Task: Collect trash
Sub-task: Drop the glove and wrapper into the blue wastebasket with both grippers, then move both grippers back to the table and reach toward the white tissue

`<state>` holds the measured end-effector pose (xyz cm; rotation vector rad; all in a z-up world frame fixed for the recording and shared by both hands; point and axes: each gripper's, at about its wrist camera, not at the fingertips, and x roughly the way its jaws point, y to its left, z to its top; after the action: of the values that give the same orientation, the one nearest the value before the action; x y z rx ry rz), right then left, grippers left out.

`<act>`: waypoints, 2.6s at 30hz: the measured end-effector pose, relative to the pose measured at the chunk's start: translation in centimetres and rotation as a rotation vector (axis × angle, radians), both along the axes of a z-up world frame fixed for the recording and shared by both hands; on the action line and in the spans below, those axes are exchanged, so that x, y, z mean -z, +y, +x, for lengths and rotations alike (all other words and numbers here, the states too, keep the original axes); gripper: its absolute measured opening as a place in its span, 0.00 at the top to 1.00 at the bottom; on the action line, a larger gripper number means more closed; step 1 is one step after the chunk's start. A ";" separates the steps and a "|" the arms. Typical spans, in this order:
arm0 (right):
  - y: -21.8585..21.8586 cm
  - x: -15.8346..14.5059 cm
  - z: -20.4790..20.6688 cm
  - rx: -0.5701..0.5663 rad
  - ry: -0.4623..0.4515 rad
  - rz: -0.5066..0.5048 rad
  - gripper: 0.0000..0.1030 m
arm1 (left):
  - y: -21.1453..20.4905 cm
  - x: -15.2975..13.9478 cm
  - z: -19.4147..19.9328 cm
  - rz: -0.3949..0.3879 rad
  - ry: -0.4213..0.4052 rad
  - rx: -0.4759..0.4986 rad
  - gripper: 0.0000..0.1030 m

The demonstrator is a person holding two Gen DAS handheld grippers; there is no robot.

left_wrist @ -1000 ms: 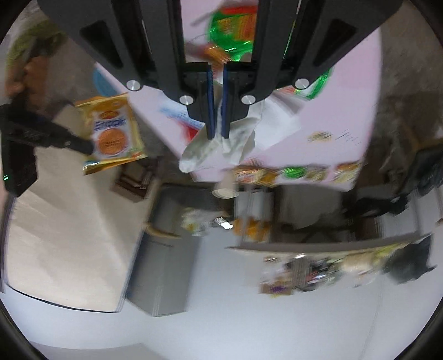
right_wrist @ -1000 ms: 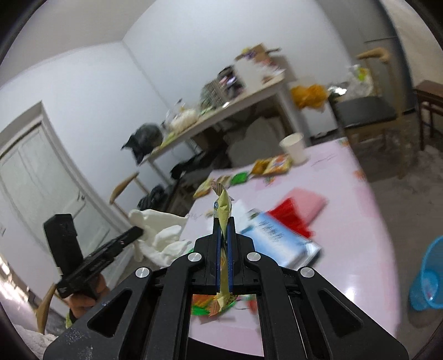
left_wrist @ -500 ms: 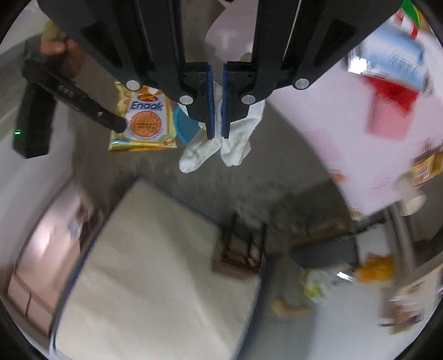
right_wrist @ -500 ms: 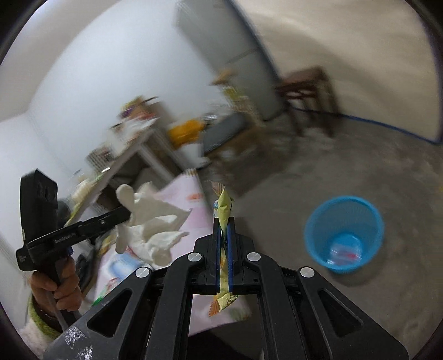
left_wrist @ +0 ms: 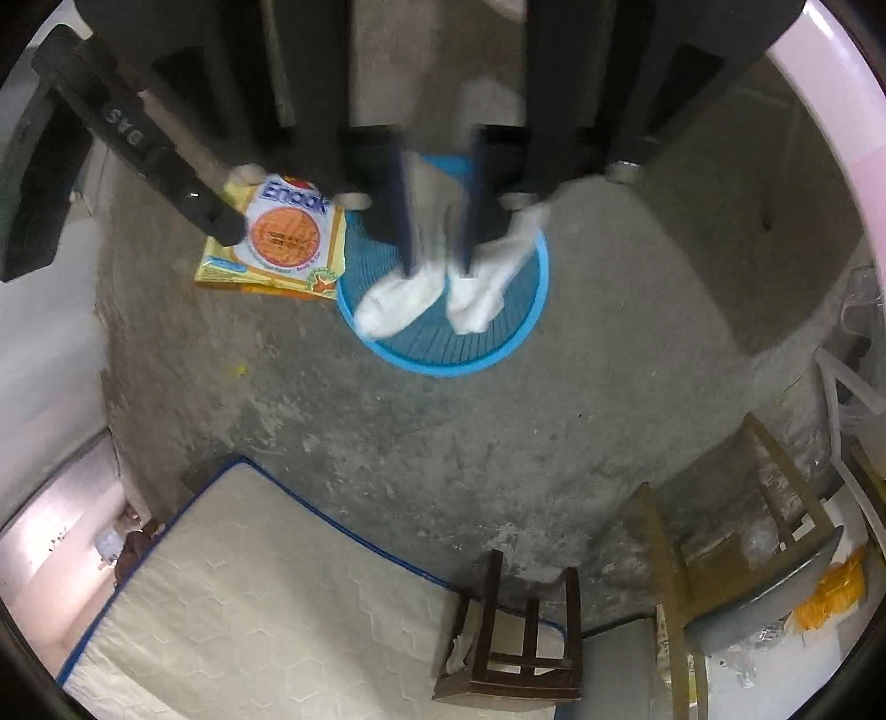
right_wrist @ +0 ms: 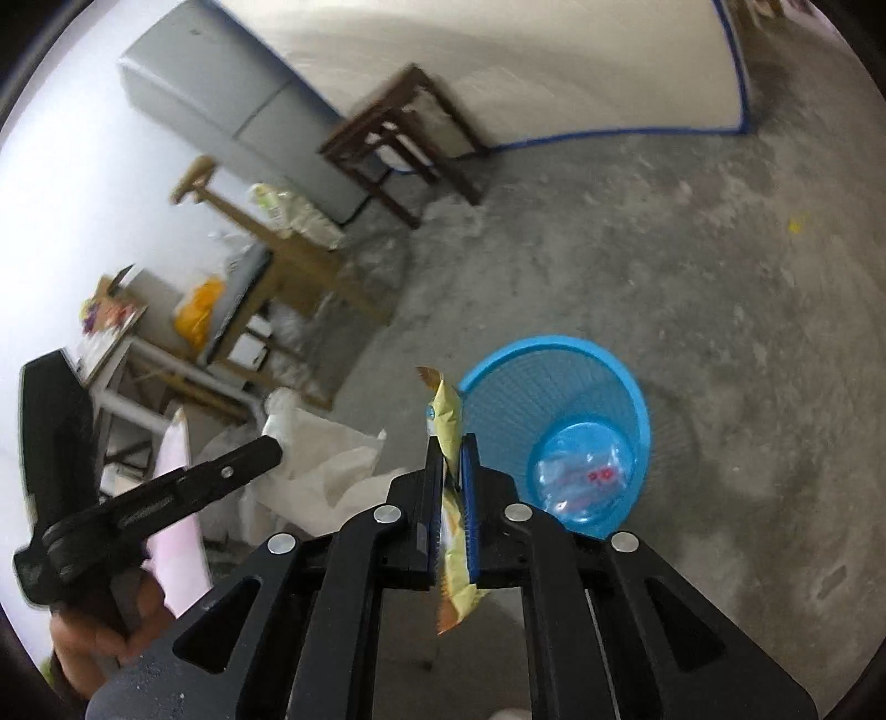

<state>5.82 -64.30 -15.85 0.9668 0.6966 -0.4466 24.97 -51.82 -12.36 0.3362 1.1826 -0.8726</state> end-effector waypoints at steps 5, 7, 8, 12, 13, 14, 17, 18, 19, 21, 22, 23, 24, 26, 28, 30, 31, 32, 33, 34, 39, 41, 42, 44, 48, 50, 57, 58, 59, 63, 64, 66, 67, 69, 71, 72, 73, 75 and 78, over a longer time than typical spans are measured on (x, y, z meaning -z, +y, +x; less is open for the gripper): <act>-2.3 4.6 1.3 0.010 0.093 0.035 0.52 | -1.0 -0.1 -0.7 -0.039 -0.063 -0.044 0.28; -2.4 5.2 0.5 0.026 0.102 0.052 0.52 | -0.9 -0.6 -1.0 -0.047 -0.074 -0.034 0.27; -2.4 5.0 -0.1 0.031 0.093 0.057 0.52 | -0.7 -1.2 -1.2 -0.050 -0.092 -0.020 0.27; -2.3 3.3 -2.1 0.042 0.063 0.032 0.52 | 1.2 -5.0 -2.3 -0.096 -0.150 0.033 0.27; -2.0 2.1 -2.9 0.038 0.050 0.011 0.52 | 1.8 -6.2 -2.5 -0.114 -0.152 0.044 0.27; -1.9 1.5 -3.2 0.036 0.042 -0.004 0.51 | 2.4 -7.3 -2.7 -0.129 -0.150 0.052 0.27; -1.0 -1.8 -4.9 0.013 -0.003 -0.069 0.48 | 5.8 -12.1 -3.2 -0.184 -0.131 0.079 0.24; -0.6 -2.7 -5.4 0.007 -0.013 -0.086 0.48 | 7.6 -14.1 -3.3 -0.209 -0.123 0.090 0.22; -0.2 -3.9 -5.9 -0.004 -0.027 -0.106 0.46 | 9.7 -16.2 -3.3 -0.234 -0.128 0.087 0.20; 1.2 -7.0 -7.2 -0.038 -0.067 -0.153 0.44 | 14.3 -20.1 -3.3 -0.283 -0.164 0.055 0.16; 1.7 -7.9 -7.5 -0.051 -0.081 -0.168 0.42 | 16.6 -21.8 -3.4 -0.306 -0.188 0.035 0.12; 2.5 -9.4 -8.0 -0.073 -0.103 -0.190 0.40 | 19.1 -23.4 -3.4 -0.328 -0.213 0.009 0.10; 3.4 -10.8 -8.2 -0.101 -0.122 -0.209 0.39 | 23.0 -25.5 -3.4 -0.358 -0.247 -0.045 0.06; 5.1 -12.8 -8.2 -0.151 -0.151 -0.233 0.36 | 28.1 -27.8 -3.5 -0.386 -0.283 -0.127 0.05; 6.9 -14.7 -7.8 -0.211 -0.181 -0.249 0.35 | 34.9 -30.1 -3.8 -0.406 -0.317 -0.251 0.05; 9.4 -16.7 -6.9 -0.296 -0.224 -0.262 0.32 | 40.7 -31.2 -4.4 -0.426 -0.340 -0.361 0.05; 10.6 -17.6 -6.3 -0.333 -0.241 -0.266 0.32 | 43.9 -31.5 -4.8 -0.438 -0.355 -0.423 0.05; 12.3 -18.6 -5.5 -0.386 -0.266 -0.271 0.31 | 46.2 -31.6 -5.2 -0.449 -0.369 -0.465 0.05; 13.5 -19.4 -4.8 -0.426 -0.283 -0.270 0.30 | 49.7 -31.5 -5.9 -0.471 -0.392 -0.527 0.05; 15.4 -20.2 -3.9 -0.482 -0.304 -0.268 0.30 | 51.6 -31.3 -6.2 -0.480 -0.400 -0.559 0.05; 23.1 -21.8 0.8 -0.696 -0.338 -0.255 0.30 | 60.9 -26.5 -6.9 -0.442 -0.349 -0.764 0.05; 26.3 -21.5 2.8 -0.781 -0.326 -0.245 0.30 | 63.0 -23.8 -6.3 -0.430 -0.282 -0.818 0.05; 27.9 -21.2 3.9 -0.820 -0.316 -0.234 0.30 | 64.2 -22.1 -6.1 -0.432 -0.240 -0.848 0.06; 31.3 -20.5 5.8 -0.902 -0.283 -0.211 0.30 | 66.2 -19.8 -5.4 -0.445 -0.181 -0.891 0.06; 36.6 -19.2 9.0 -1.010 -0.228 -0.186 0.30 | 67.4 -15.7 -2.7 -0.452 -0.092 -0.928 0.10; 38.0 -18.9 10.2 -1.034 -0.215 -0.171 0.30 | 67.6 -14.2 -1.5 -0.458 -0.040 -0.923 0.10; 39.8 -17.9 14.9 -1.013 -0.155 -0.127 0.30 | 68.3 -9.5 5.1 -0.392 0.130 -1.036 0.23; 39.6 -17.5 15.6 -1.008 -0.146 -0.099 0.31 | 68.4 -8.9 5.9 -0.382 0.148 -1.046 0.23; 39.4 -17.0 16.4 -0.994 -0.131 -0.067 0.31 | 68.5 -8.2 6.6 -0.373 0.166 -1.058 0.23; 37.9 -14.8 19.2 -0.934 -0.080 0.044 0.31 | 69.8 -5.6 8.2 -0.404 0.227 -1.136 0.29; 37.7 -14.4 19.7 -0.927 -0.077 0.061 0.31 | 70.0 -5.3 8.3 -0.419 0.228 -1.148 0.34; 37.3 -13.5 20.9 -0.916 -0.060 0.093 0.31 | 70.3 -4.8 8.3 -0.443 0.233 -1.155 0.42; 37.3 -13.3 21.2 -0.920 -0.059 0.101 0.31 | 70.4 -4.7 8.4 -0.450 0.236 -1.155 0.50; 37.6 -12.9 21.8 -0.939 -0.055 0.119 0.31 | 70.3 -4.4 8.3 -0.453 0.242 -1.144 0.60; 38.2 -12.7 22.1 -0.976 -0.062 0.122 0.31 | 70.1 -4.3 8.3 -0.467 0.245 -1.119 0.66; 38.7 -12.6 22.4 -0.994 -0.061 0.119 0.31 | 69.9 -4.4 8.2 -0.471 0.242 -1.111 0.68; 39.3 -12.4 22.5 -1.018 -0.060 0.110 0.31 | 69.8 -4.3 8.3 -0.474 0.240 -1.109 0.72; 40.1 -12.3 23.0 -1.047 -0.054 0.086 0.31 | 69.7 -4.4 8.3 -0.483 0.234 -1.100 0.80; 41.2 -12.0 23.7 -1.090 -0.038 0.027 0.37 | 69.5 -4.6 8.2 -0.495 0.220 -1.085 0.92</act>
<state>29.50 -23.05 -3.85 0.4974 1.0745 0.5393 33.22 17.65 -7.80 -0.7749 1.0848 -0.2044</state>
